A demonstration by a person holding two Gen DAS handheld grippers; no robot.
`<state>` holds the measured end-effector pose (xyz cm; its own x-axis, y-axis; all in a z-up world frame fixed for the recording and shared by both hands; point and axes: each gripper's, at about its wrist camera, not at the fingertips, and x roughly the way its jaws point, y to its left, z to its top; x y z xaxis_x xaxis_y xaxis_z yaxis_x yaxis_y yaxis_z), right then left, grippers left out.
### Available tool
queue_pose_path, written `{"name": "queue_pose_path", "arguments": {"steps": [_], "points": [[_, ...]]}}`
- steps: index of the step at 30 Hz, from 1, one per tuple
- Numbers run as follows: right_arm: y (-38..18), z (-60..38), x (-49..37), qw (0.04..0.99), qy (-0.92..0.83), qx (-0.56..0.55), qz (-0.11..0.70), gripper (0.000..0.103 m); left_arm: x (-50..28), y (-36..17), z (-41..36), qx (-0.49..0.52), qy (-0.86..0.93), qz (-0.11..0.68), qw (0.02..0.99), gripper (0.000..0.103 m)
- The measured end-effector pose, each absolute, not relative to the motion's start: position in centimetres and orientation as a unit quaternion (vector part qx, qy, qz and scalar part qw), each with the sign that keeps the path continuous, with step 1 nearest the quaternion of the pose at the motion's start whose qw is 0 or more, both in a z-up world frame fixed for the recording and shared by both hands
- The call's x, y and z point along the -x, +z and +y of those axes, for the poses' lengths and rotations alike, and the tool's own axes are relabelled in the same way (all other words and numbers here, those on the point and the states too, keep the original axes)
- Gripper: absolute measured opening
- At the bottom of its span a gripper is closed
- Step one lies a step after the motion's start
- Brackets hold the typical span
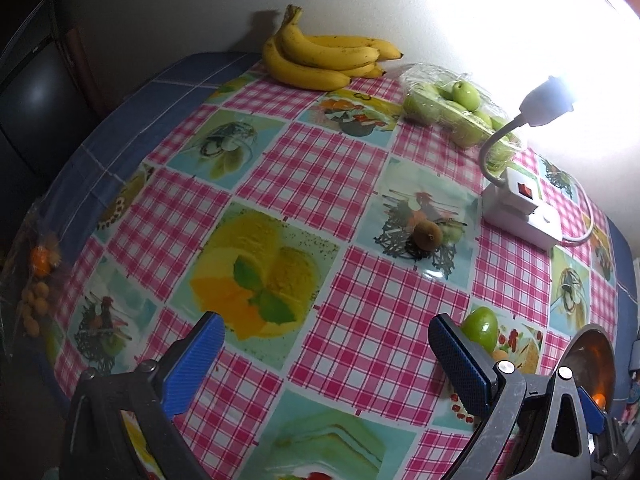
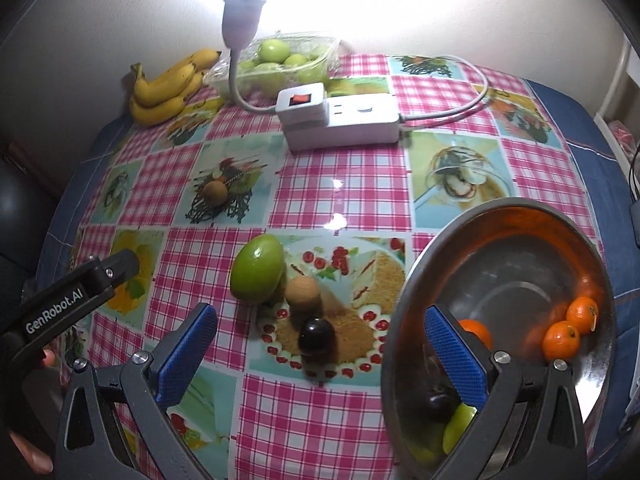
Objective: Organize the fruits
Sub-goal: 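Lift both open tools out of the bowl back toward the fruit, then grasp a dark plum with the right tool while the left tool approaches a green fruit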
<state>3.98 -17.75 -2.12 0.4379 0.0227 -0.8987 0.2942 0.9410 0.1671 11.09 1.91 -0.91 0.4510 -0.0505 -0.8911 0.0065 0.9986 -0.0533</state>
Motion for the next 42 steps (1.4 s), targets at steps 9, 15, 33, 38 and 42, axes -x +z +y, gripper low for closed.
{"name": "queue_pose_path", "arguments": {"steps": [9, 15, 33, 38, 42], "points": [[-2.5, -17.6, -4.5, 0.831, -0.073, -0.157, 0.529, 0.08, -12.0, -1.2, 0.8, 0.03, -0.055, 0.523, 0.85, 0.103], [-3.2, -17.3, -5.0, 0.823, -0.069, -0.153, 0.543, 0.068, -12.2, -0.8, -0.3, 0.019, -0.082, 0.509, 0.857, 0.103], [-5.2, -16.8, -5.6, 0.805, -0.067, -0.153, 0.57, 0.054, -12.5, -1.6, -3.7, -0.007, -0.142, 0.521, 0.842, 0.102], [-5.7, -16.7, -5.6, 0.798, -0.068, -0.148, 0.58, 0.047, -12.7, -2.7, -4.9, -0.006, -0.163, 0.542, 0.825, 0.095], [-6.0, -16.7, -5.6, 0.794, -0.07, -0.147, 0.585, 0.042, -12.6, -3.7, -5.5, -0.005, -0.172, 0.557, 0.812, 0.082]]}}
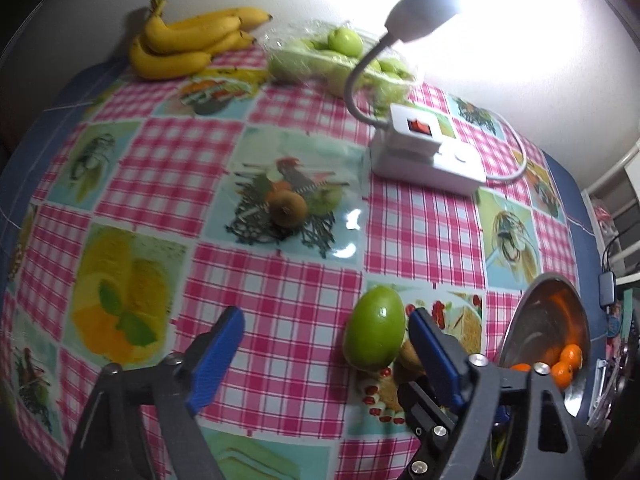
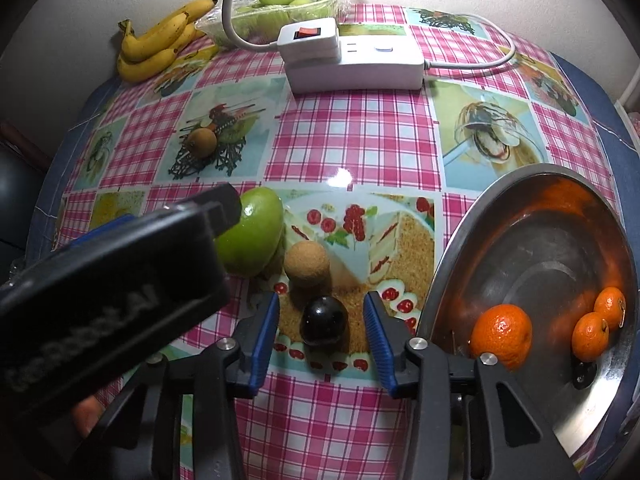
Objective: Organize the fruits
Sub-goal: 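Grasp a dark plum with the right tool while the left tool approaches a green fruit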
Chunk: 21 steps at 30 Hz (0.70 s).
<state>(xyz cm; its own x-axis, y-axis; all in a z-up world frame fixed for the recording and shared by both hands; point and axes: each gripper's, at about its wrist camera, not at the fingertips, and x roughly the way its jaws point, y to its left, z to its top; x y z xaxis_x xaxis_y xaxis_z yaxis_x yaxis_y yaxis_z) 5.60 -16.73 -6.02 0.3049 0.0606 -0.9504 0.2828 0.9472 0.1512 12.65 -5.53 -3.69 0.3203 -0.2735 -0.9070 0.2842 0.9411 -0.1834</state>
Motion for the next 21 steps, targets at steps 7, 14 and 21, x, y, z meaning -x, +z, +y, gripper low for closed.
{"name": "queue_pose_path", "arguments": {"steps": [7, 14, 21], "points": [[-6.3, -16.8, -5.6, 0.79, -0.07, -0.148, 0.591, 0.028, -12.4, -4.7, -6.4, 0.011, -0.192, 0.572, 0.797, 0.06], [-6.2, -17.4, -5.4, 0.787, -0.069, -0.167, 0.589, 0.026, -12.5, -5.1, -7.2, 0.026, -0.213, 0.581, 0.785, 0.049], [-6.0, -17.7, -5.1, 0.787, -0.073, -0.17, 0.589, 0.026, -12.4, -5.5, -8.1, 0.033, -0.23, 0.585, 0.777, 0.039]]}}
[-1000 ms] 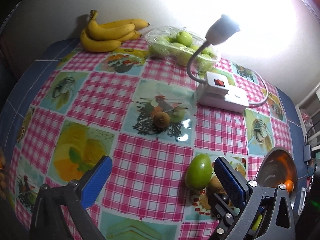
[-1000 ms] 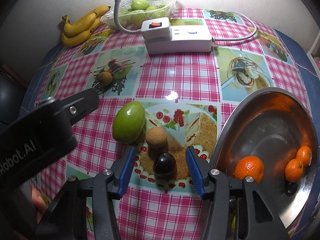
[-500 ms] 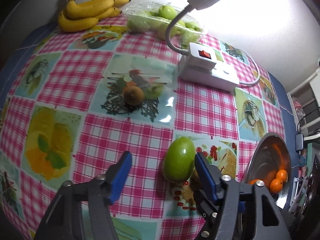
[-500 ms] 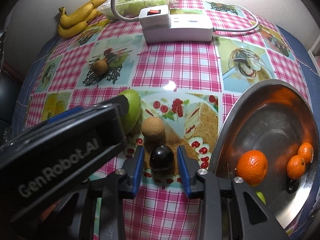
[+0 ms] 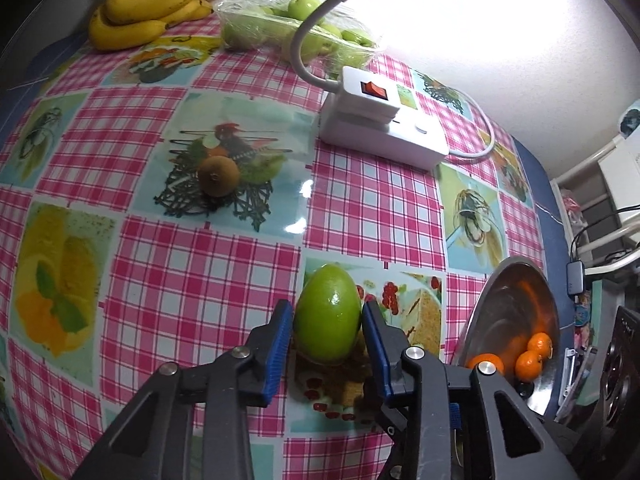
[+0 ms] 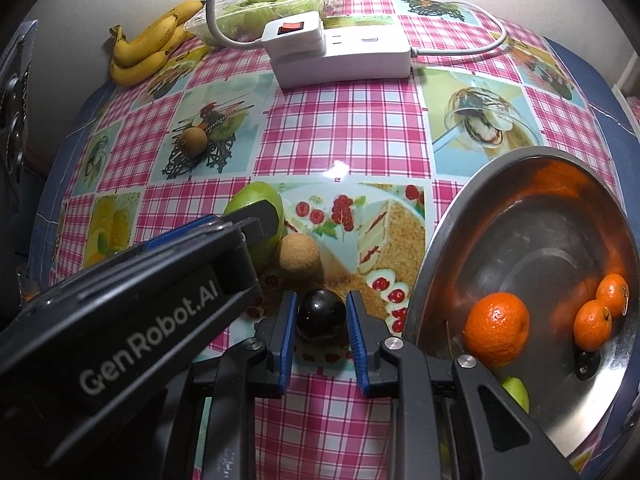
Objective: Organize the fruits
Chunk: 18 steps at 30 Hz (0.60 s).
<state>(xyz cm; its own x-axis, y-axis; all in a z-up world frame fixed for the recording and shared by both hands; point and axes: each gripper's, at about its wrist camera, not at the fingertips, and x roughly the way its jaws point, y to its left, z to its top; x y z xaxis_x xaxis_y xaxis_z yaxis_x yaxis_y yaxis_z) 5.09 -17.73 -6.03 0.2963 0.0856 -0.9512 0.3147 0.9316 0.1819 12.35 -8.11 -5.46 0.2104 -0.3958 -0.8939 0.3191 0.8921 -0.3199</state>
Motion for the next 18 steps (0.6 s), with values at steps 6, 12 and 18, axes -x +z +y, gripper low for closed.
{"name": "queue_pose_path", "arguments": {"steps": [6, 12, 18], "points": [[-5.8, -18.1, -4.8, 0.788, -0.074, -0.177, 0.586, 0.026, -12.4, -5.5, -8.0, 0.039, -0.23, 0.586, 0.776, 0.038], [-4.9, -18.3, -4.5, 0.794, -0.07, -0.181, 0.576, 0.026, -12.6, -5.0, -6.7, 0.047, -0.217, 0.585, 0.78, 0.037], [-3.4, -18.6, -4.2, 0.805, -0.071, -0.186, 0.559, 0.026, -12.9, -3.1, -5.5, 0.06, -0.21, 0.566, 0.795, 0.035]]}}
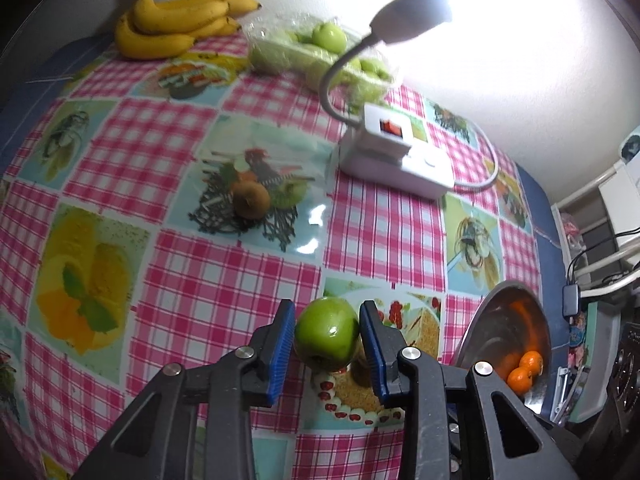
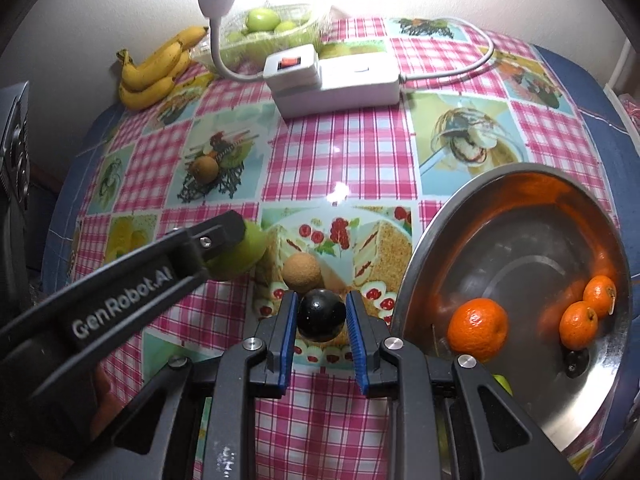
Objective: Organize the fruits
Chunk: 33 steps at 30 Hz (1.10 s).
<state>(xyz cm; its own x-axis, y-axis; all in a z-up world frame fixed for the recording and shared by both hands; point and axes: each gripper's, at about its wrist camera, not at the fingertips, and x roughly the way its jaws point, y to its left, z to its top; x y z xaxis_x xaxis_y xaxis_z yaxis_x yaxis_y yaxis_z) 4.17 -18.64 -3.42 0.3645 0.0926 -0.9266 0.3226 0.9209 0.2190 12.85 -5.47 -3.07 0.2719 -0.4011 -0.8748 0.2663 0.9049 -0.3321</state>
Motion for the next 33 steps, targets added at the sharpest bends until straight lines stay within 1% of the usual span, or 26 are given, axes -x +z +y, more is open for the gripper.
{"name": "queue_pose_path", "arguments": {"steps": [2, 3, 4, 5, 10, 16, 17, 18, 19, 21, 23, 28, 30, 33], "points": [[-3.1, -18.8, -4.0, 0.807, -0.071, -0.187, 0.555, 0.026, -12.8, -2.6, -5.2, 0.061, -0.209, 0.56, 0.799, 0.034], [-2.9, -18.8, -3.9, 0.808, -0.071, -0.189, 0.553, 0.026, -12.8, -2.4, -5.2, 0.062, -0.208, 0.559, 0.8, 0.029], [-2.8, -18.9, -3.9, 0.809, -0.071, -0.19, 0.552, 0.026, -12.8, -2.1, -5.0, 0.064, -0.209, 0.555, 0.803, 0.021], [-2.7, -19.0, -3.8, 0.81, -0.071, -0.19, 0.55, 0.026, -12.8, -1.9, -5.0, 0.066, -0.21, 0.553, 0.804, 0.009], [-2.5, -19.2, -3.5, 0.811, -0.07, -0.193, 0.548, 0.026, -12.9, -1.5, -4.7, 0.064, -0.208, 0.551, 0.806, 0.009], [-2.8, -19.5, -3.4, 0.807, -0.074, -0.197, 0.551, 0.026, -12.9, -3.2, -4.5, 0.081, -0.202, 0.589, 0.778, 0.011], [-2.8, -19.6, -3.4, 0.807, -0.074, -0.197, 0.552, 0.026, -12.8, -3.1, -4.5, 0.079, -0.2, 0.589, 0.779, 0.014], [-2.9, -19.6, -3.3, 0.806, -0.074, -0.197, 0.554, 0.026, -12.7, -3.1, -4.5, 0.076, -0.197, 0.589, 0.78, 0.021], [-3.0, -19.6, -3.3, 0.805, -0.074, -0.198, 0.554, 0.026, -12.6, -3.1, -4.4, 0.075, -0.192, 0.589, 0.781, 0.026], [-3.0, -19.6, -3.2, 0.804, -0.075, -0.198, 0.555, 0.026, -12.5, -3.2, -4.2, 0.08, -0.191, 0.593, 0.778, 0.043], [-3.0, -19.7, -3.1, 0.804, -0.076, -0.2, 0.555, 0.026, -12.3, -3.3, -4.2, 0.082, -0.193, 0.596, 0.775, 0.047], [-2.8, -19.8, -2.9, 0.806, -0.075, -0.201, 0.552, 0.026, -11.5, -3.3, -3.3, 0.067, -0.18, 0.604, 0.773, 0.05], [-2.7, -19.8, -2.8, 0.806, -0.074, -0.202, 0.551, 0.026, -11.3, -3.1, -2.7, 0.064, -0.17, 0.602, 0.778, 0.056], [-2.6, -19.8, -2.7, 0.807, -0.071, -0.204, 0.55, 0.026, -11.0, -2.8, -1.8, 0.052, -0.154, 0.597, 0.786, 0.059]]}}
